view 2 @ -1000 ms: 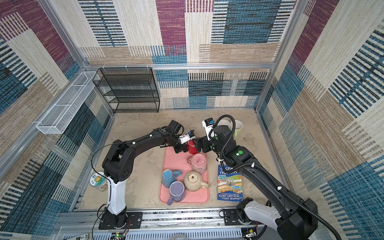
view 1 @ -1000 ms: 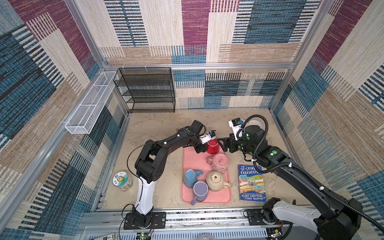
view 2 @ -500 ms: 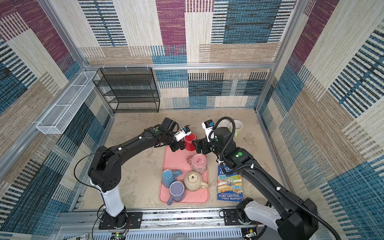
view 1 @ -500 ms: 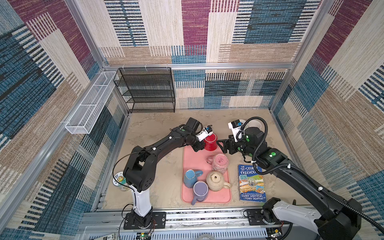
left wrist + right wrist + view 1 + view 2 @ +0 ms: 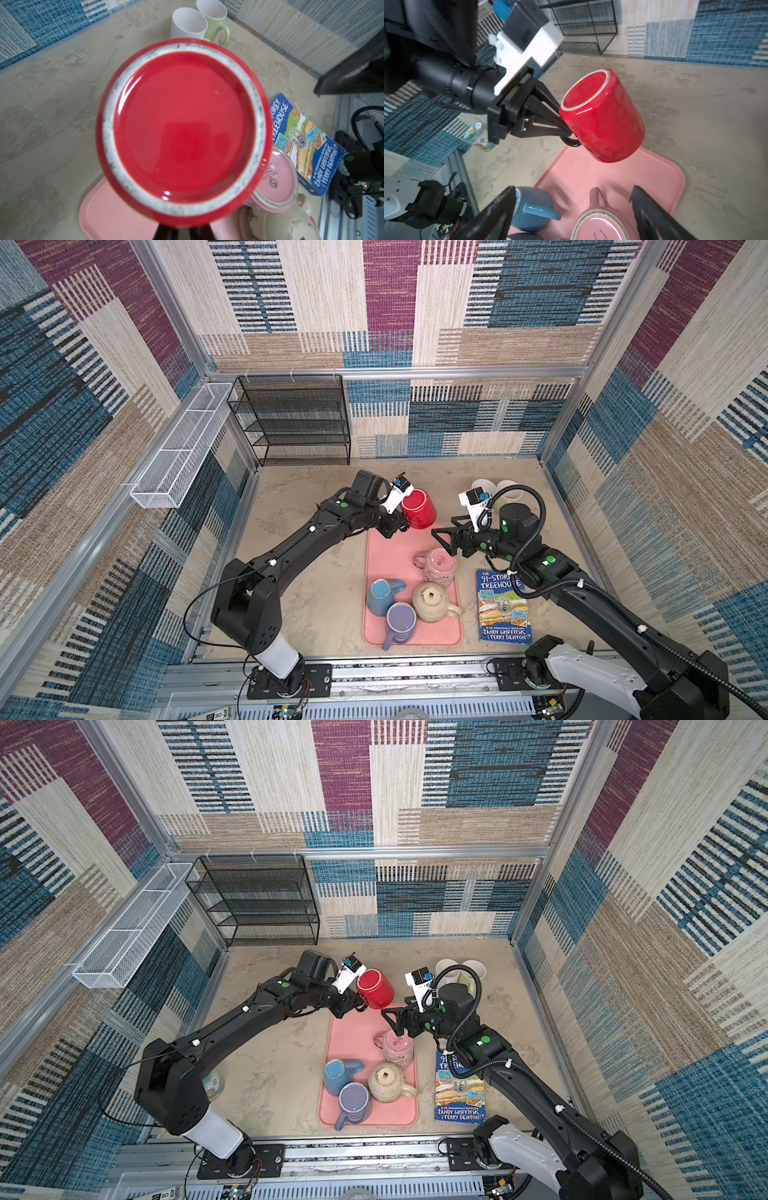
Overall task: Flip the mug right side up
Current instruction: 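Lift and rotate the red mug with the left gripper while the right gripper approaches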
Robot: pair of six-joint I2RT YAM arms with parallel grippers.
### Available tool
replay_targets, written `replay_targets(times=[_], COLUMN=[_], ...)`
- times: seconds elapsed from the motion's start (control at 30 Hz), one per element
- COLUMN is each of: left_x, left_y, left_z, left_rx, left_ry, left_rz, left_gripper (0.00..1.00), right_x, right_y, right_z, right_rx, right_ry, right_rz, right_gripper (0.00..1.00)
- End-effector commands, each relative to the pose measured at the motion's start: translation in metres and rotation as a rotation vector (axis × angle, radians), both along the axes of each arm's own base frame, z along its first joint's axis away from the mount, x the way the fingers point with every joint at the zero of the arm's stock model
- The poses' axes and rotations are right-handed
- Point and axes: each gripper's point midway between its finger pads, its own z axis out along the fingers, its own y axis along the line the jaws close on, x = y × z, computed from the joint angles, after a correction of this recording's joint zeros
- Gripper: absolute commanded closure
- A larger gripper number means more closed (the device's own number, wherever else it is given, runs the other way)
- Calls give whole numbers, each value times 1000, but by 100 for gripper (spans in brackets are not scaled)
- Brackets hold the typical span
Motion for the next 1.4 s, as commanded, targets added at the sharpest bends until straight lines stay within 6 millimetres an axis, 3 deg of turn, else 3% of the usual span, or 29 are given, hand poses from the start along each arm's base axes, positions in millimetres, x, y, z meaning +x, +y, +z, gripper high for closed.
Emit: replay_targets(times=[0.0, 0.27, 0.5, 0.73, 0.9, 1.1, 1.37], left_x=[3, -12, -21, -30, -37, -40, -41], left_y=[-7, 5, 15, 30, 33, 34, 33], left_z=[42, 100, 137, 173, 188, 193, 192], left_rx=[-203, -497, -725, -916, -986, -1037, -1050], left_ry=[-28, -35, -47, -86, -89, -73, -75], left_rz=[30, 20, 16, 12, -7, -25, -39], left_gripper=[100, 100, 100, 100, 100, 100, 100], right_x=[-13, -35, -36, -23, -8, 7, 21], right_y=[10, 22, 30, 38, 47, 55, 64], right_z=[27, 15, 31, 56, 69, 84, 96], right_rx=[134, 321, 442, 531, 571, 634, 680], right_ry=[-66, -3, -13, -32, -26, -17, -11], right_rz=[117, 288, 366, 404, 428, 470, 504], right_gripper=[11, 18, 23, 31, 39, 60, 57])
